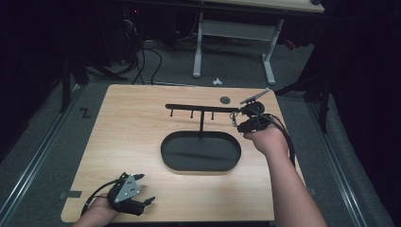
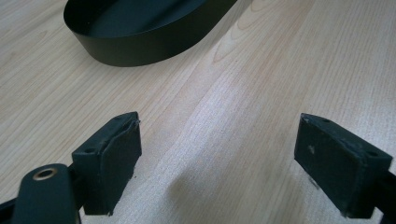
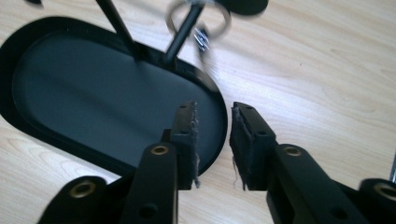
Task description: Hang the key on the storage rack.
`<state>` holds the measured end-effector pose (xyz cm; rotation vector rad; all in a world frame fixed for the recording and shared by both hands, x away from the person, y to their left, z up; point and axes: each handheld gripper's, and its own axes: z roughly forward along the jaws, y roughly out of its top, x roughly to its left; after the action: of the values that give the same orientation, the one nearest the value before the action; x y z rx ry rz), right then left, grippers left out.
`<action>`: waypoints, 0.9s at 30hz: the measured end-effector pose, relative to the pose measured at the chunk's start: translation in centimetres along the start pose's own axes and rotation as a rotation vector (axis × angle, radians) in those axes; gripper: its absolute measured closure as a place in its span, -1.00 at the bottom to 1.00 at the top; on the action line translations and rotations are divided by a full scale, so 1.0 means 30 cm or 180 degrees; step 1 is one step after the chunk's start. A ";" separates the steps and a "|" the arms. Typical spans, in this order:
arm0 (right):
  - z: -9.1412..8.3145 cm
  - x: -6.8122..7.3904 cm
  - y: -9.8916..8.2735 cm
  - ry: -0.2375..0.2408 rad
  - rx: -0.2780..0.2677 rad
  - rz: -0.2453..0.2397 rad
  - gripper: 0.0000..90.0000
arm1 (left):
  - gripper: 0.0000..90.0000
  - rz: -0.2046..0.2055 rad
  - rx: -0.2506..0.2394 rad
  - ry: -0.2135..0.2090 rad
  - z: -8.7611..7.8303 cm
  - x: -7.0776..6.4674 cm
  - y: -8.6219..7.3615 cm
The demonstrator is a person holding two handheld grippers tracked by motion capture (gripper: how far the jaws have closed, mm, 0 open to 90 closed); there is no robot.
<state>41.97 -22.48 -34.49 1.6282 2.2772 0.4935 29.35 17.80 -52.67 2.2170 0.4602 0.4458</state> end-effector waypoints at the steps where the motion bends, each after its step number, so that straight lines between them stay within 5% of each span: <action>1: 0.006 0.001 -0.010 0.0004 0.0002 0.0013 0.55 | -0.66 0.0001 0.0002 0.0001 0.000 0.000 0.000; 16: 0.110 0.040 -0.192 0.0070 0.0075 -0.0053 0.36 | -0.66 -0.0007 0.0019 0.0013 0.004 -0.002 0.001; 27: 0.183 0.057 -0.331 0.0064 -0.0124 -0.0012 0.12 | -0.66 0.0000 0.0034 0.0014 0.004 -0.001 0.001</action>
<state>35.40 -23.26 -43.86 1.6073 2.2701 0.5525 29.40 17.68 -52.72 2.2266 0.4659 0.4493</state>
